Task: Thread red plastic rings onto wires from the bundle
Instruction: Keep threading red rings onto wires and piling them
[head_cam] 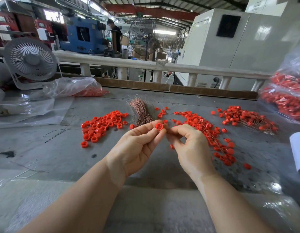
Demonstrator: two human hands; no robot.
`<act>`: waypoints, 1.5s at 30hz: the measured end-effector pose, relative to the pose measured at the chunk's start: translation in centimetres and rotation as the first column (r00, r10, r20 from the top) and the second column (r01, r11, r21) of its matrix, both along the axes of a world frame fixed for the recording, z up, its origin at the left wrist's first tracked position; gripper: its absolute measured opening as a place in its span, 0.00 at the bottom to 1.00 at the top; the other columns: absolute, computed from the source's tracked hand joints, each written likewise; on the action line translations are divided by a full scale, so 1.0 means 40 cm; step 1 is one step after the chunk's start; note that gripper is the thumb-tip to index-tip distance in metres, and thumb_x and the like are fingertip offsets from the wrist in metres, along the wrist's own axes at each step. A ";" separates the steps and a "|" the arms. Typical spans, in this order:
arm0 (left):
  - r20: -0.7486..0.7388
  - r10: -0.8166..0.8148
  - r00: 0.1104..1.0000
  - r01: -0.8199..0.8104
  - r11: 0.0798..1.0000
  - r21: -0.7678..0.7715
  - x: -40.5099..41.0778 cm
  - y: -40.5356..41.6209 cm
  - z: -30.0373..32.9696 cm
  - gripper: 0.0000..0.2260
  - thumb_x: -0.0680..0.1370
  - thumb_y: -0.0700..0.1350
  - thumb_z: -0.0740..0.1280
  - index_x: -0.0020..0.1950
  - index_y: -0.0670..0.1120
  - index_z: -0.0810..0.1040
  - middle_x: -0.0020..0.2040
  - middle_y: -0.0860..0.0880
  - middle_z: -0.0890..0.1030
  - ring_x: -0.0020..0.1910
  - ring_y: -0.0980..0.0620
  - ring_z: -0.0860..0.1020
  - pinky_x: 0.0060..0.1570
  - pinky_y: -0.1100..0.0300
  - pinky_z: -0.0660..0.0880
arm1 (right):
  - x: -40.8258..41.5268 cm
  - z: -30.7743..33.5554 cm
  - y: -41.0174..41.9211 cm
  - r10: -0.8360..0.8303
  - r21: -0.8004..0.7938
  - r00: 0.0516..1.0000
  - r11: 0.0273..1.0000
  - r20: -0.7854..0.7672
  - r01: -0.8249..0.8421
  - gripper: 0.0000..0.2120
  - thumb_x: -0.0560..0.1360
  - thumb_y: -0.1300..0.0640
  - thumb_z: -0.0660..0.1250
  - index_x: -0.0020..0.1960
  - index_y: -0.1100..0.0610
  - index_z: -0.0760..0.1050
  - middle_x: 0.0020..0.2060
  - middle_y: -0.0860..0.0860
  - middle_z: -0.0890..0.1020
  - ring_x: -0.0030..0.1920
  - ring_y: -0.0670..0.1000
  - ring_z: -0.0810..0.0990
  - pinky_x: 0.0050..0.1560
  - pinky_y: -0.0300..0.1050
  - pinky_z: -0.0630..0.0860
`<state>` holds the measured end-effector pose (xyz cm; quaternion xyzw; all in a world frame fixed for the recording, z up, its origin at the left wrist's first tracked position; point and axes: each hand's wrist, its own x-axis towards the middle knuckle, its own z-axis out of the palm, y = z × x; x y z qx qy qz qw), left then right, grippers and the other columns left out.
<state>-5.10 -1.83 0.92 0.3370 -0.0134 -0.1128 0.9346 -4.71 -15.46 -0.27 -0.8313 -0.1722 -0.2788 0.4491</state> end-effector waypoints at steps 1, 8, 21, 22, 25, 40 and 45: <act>0.003 -0.009 1.000 0.009 1.000 -0.004 -0.001 0.000 0.001 0.10 0.66 0.32 0.63 0.36 0.38 0.84 0.41 0.40 0.83 0.40 0.51 0.83 0.37 0.66 0.79 | 0.000 0.001 0.000 0.011 0.014 0.999 1.000 -0.036 -0.010 0.03 0.72 0.62 0.71 0.44 0.56 0.83 0.36 0.45 0.79 0.38 0.46 0.76 0.46 0.46 0.76; 0.003 -0.022 1.000 0.022 1.000 -0.015 -0.001 0.003 0.003 0.09 0.65 0.32 0.63 0.35 0.38 0.84 0.38 0.41 0.83 0.38 0.51 0.83 0.36 0.65 0.79 | -0.005 0.009 0.005 0.126 0.103 0.964 0.989 -0.235 -0.104 0.03 0.72 0.61 0.71 0.44 0.57 0.83 0.35 0.45 0.83 0.34 0.35 0.76 0.42 0.28 0.71; -0.022 0.100 0.995 -0.097 0.990 0.100 0.013 0.009 -0.020 0.05 0.71 0.33 0.64 0.43 0.37 0.79 0.36 0.43 0.83 0.33 0.53 0.82 0.38 0.59 0.81 | 0.015 0.002 -0.032 -0.351 0.020 0.896 0.929 -0.271 0.370 0.19 0.68 0.73 0.58 0.45 0.54 0.80 0.41 0.50 0.82 0.46 0.51 0.79 0.52 0.49 0.76; -0.027 0.102 0.994 -0.099 0.989 0.107 0.013 0.008 -0.021 0.06 0.72 0.32 0.63 0.42 0.37 0.80 0.35 0.43 0.83 0.33 0.53 0.82 0.37 0.59 0.81 | 0.016 -0.001 -0.032 -0.370 -0.011 0.890 0.924 -0.268 0.381 0.17 0.70 0.72 0.59 0.45 0.54 0.81 0.41 0.50 0.82 0.46 0.52 0.79 0.51 0.48 0.76; -0.019 0.093 0.995 -0.090 0.986 0.138 0.013 0.007 -0.023 0.06 0.73 0.32 0.63 0.43 0.38 0.80 0.36 0.44 0.83 0.33 0.53 0.82 0.37 0.60 0.81 | 0.013 -0.007 -0.028 -0.377 -0.131 0.889 0.926 -0.258 0.355 0.13 0.73 0.67 0.63 0.45 0.53 0.81 0.42 0.50 0.83 0.46 0.52 0.79 0.51 0.47 0.76; 0.022 0.056 0.998 -0.059 0.984 0.167 0.013 0.005 -0.026 0.07 0.67 0.36 0.67 0.44 0.39 0.80 0.37 0.45 0.83 0.35 0.53 0.82 0.36 0.62 0.80 | 0.004 -0.003 -0.013 -0.243 -0.102 0.967 0.967 -0.077 0.235 0.03 0.73 0.61 0.70 0.42 0.55 0.81 0.36 0.46 0.82 0.40 0.48 0.80 0.44 0.45 0.76; 0.081 0.128 0.988 -0.143 0.967 0.212 0.015 -0.002 -0.026 0.05 0.74 0.34 0.64 0.45 0.39 0.79 0.35 0.47 0.83 0.34 0.56 0.81 0.39 0.63 0.80 | -0.009 0.013 0.004 -0.057 0.077 0.998 0.996 0.034 0.054 0.05 0.72 0.64 0.70 0.42 0.55 0.81 0.34 0.37 0.79 0.40 0.39 0.79 0.41 0.31 0.74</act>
